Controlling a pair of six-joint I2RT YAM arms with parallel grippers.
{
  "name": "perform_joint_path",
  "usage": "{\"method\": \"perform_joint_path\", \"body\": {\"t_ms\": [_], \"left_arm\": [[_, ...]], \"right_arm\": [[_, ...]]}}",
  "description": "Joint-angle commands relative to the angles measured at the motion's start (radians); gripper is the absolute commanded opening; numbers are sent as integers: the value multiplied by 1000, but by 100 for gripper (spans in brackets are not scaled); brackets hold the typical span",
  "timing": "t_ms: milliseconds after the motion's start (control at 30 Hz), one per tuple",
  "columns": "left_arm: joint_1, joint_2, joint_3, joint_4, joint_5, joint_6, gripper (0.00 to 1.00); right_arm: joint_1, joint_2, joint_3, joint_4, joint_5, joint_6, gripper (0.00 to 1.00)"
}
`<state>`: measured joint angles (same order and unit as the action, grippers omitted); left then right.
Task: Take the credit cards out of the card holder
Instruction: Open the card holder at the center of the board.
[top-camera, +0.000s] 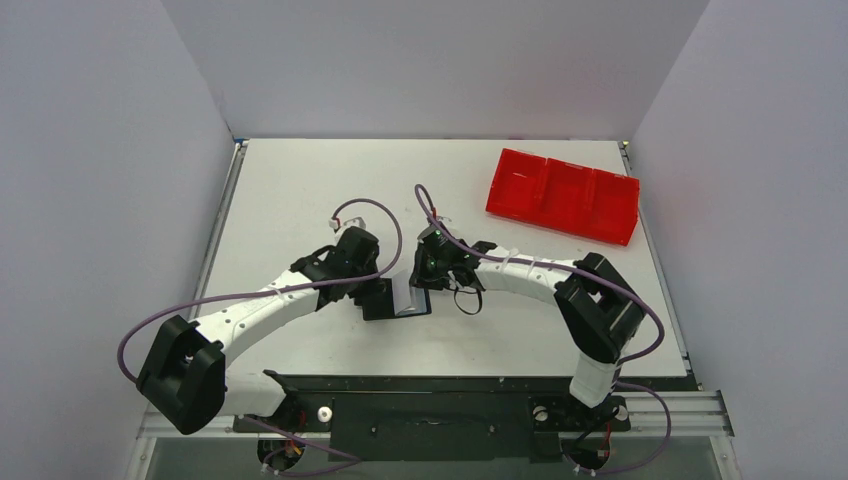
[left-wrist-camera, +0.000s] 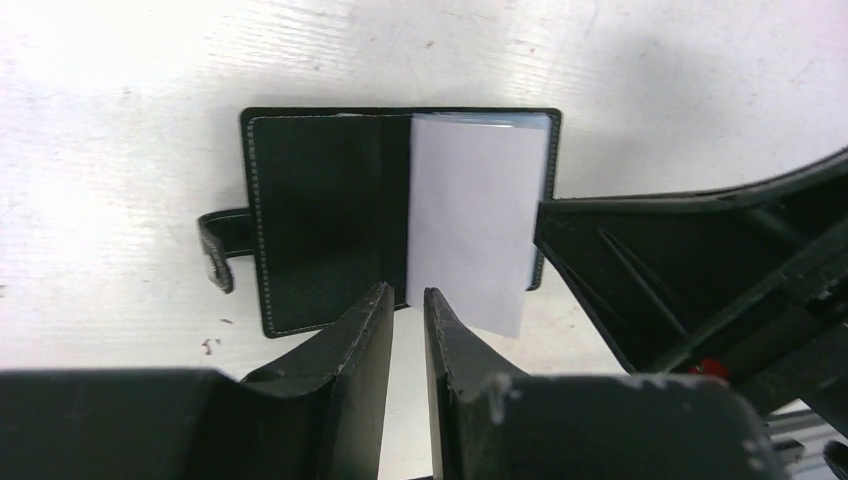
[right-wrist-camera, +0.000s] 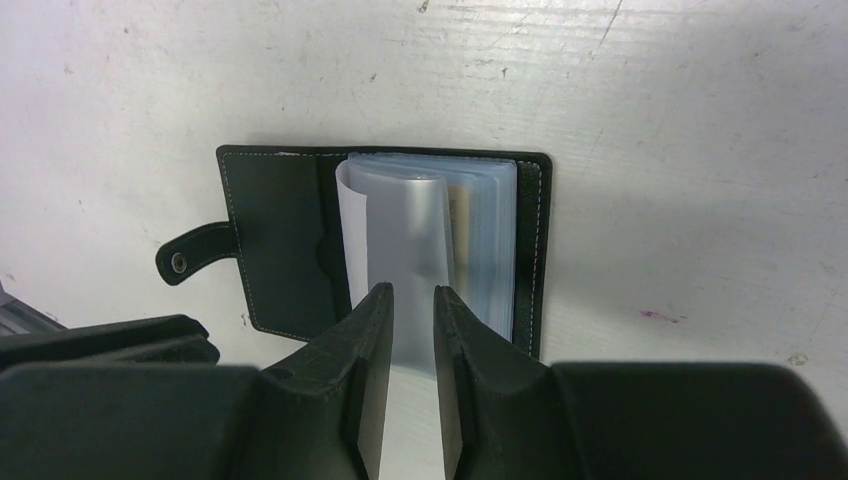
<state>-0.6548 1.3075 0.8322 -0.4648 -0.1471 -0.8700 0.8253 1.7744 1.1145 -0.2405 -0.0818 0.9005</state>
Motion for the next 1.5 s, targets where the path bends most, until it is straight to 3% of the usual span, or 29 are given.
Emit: {"method": "perform_joint_path", "body": {"t_ms": [0, 400, 1467], "left_arm": [[6, -9, -11, -35, -77, -9, 15], [33, 60, -116, 51, -75, -13, 0], [35, 90, -134, 93, -45, 1, 0]], "right_arm": [[26, 7, 34, 19, 29, -8, 18], [36, 54, 50, 8, 47, -7, 13], [86, 155, 155, 7, -4, -4, 15]]}}
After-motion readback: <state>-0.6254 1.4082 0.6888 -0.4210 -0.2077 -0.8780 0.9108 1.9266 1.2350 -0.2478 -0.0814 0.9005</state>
